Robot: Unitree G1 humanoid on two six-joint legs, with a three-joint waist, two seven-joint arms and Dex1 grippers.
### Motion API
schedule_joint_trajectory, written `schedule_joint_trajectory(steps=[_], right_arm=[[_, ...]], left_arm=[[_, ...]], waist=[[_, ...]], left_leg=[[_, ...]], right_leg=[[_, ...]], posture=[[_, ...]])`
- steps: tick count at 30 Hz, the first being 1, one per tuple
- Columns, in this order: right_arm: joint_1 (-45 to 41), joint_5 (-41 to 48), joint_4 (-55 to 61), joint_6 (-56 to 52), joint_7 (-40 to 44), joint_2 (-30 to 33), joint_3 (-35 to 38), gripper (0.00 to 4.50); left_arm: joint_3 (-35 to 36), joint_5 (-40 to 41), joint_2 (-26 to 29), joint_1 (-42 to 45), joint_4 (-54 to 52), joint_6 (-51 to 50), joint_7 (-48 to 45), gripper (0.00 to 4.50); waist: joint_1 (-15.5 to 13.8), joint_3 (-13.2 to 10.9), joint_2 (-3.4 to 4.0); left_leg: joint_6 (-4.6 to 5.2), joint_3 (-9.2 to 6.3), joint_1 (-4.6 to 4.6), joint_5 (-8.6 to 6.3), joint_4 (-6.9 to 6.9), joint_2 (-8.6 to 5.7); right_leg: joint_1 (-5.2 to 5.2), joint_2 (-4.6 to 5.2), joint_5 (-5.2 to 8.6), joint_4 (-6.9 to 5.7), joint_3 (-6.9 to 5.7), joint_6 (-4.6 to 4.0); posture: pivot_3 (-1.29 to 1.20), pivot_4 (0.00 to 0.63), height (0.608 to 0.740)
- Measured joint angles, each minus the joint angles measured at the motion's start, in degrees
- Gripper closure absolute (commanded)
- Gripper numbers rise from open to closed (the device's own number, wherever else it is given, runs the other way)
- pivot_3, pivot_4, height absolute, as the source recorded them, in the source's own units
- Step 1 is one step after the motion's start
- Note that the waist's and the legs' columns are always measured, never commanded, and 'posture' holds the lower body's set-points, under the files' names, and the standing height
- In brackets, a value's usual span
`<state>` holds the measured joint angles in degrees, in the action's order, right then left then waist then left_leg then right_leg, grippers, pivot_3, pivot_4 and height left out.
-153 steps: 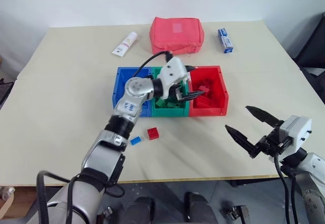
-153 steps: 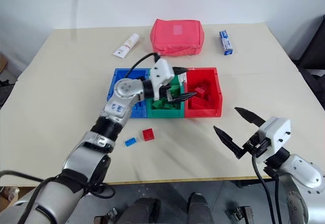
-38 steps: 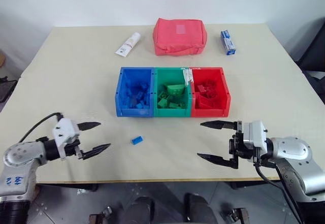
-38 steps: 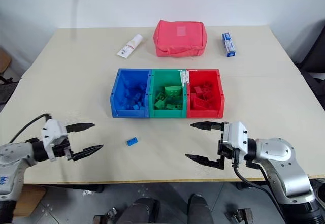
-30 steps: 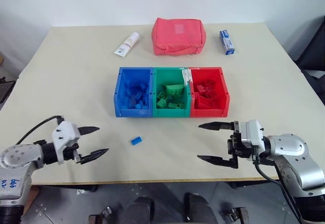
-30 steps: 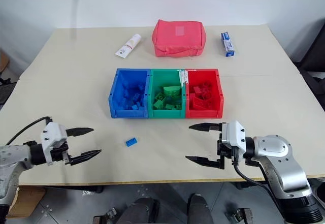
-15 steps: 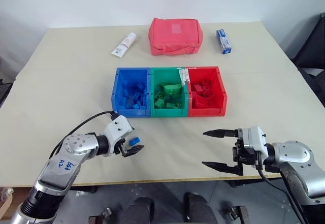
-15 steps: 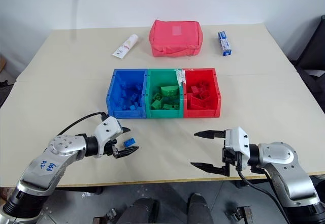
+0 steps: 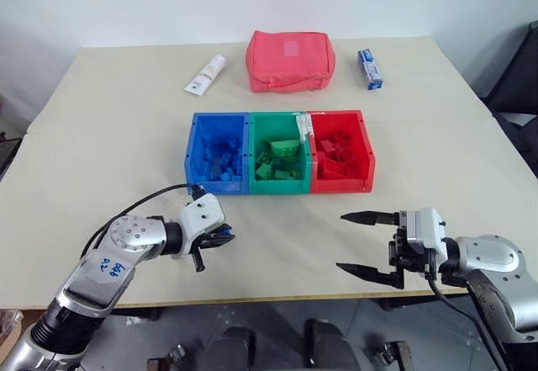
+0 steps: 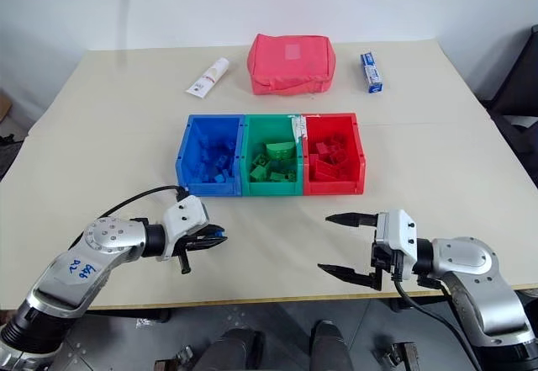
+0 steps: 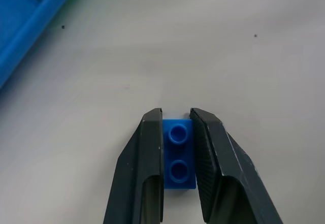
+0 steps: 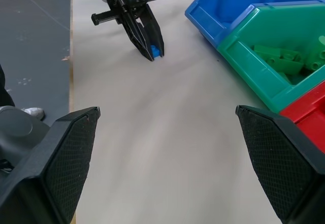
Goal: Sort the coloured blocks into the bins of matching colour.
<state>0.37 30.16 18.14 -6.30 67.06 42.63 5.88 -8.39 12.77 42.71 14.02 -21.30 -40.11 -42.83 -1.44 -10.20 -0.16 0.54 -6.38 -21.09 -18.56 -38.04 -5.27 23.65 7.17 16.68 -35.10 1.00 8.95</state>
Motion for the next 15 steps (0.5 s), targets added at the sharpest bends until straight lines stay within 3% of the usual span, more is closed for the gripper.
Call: schedule_joint_trajectory(steps=[5,8,15], right_arm=[[0.45,1.16,0.92,-0.51,-4.57,-1.98,3.04,0.00],[0.49,4.46,2.50,-1.93,-9.01,-3.92,7.03,0.00],[-0.29,5.72,2.66,-2.44,-15.45,-6.91,11.91,0.00]], left_arm=[[10.71,7.54,-9.92,5.68,4.43,-0.71,3.43,4.05],[14.67,8.66,-10.95,12.04,7.25,0.28,6.48,4.05],[13.17,2.67,-15.32,24.09,22.64,5.98,13.76,4.05]], waist=[[-0.25,-0.03,-0.05],[-0.18,-0.04,-0.06],[-0.11,-0.03,-0.06]], left_leg=[[0.00,-0.15,-0.14,0.01,-0.08,-0.04],[-0.03,-0.17,-0.15,0.01,-0.10,-0.05],[-0.02,-0.14,-0.12,0.02,-0.07,-0.08]], right_leg=[[0.01,0.03,0.00,0.02,-0.18,0.01],[0.02,0.02,0.00,0.01,-0.22,0.01],[-0.01,0.01,-0.01,-0.01,-0.21,0.02]], posture=[[0.00,0.150,0.740],[0.00,0.150,0.740],[0.00,0.150,0.740]])
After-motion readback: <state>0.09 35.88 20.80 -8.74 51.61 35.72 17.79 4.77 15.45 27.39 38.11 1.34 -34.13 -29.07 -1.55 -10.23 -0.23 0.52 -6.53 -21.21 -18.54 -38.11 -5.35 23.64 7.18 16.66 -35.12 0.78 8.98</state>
